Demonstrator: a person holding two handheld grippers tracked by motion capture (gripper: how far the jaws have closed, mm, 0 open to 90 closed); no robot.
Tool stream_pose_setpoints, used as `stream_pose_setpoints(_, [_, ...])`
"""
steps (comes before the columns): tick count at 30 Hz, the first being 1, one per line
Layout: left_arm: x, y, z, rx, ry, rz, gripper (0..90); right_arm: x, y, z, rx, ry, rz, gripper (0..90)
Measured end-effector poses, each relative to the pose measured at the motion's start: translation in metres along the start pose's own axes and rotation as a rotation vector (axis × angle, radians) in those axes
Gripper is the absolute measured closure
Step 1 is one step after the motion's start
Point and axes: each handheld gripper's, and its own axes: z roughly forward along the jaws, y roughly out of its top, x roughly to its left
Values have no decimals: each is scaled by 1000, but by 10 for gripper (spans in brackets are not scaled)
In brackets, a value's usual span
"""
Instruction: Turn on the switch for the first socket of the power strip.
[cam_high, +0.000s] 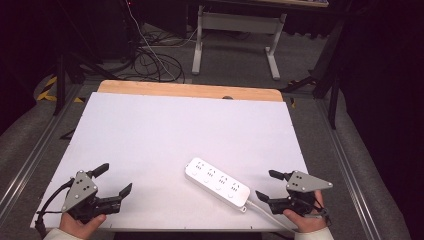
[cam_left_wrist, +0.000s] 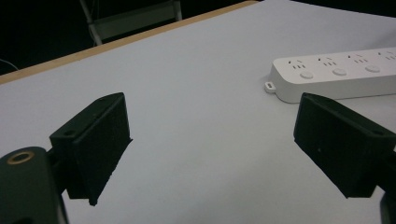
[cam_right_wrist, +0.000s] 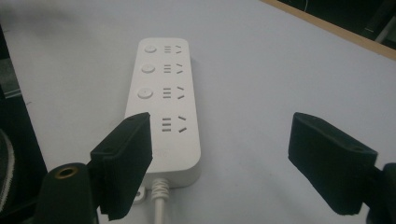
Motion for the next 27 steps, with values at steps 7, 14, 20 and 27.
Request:
stream_pose_setpoints(7, [0, 0, 0, 2, -2, 2, 115, 3, 18, 7, 2, 9, -10, 233])
stream_pose_setpoints(14, [0, 0, 0, 1, -3, 1, 116, 6, 30, 15, 5, 24, -21, 238])
stream_pose_setpoints(20, [0, 0, 0, 2, -3, 3, 117, 8, 40, 22, -5, 33, -33, 242])
stream_pose_setpoints(27, [0, 0, 0, 4, -2, 9, 117, 13, 48, 32, -1, 60, -50, 242])
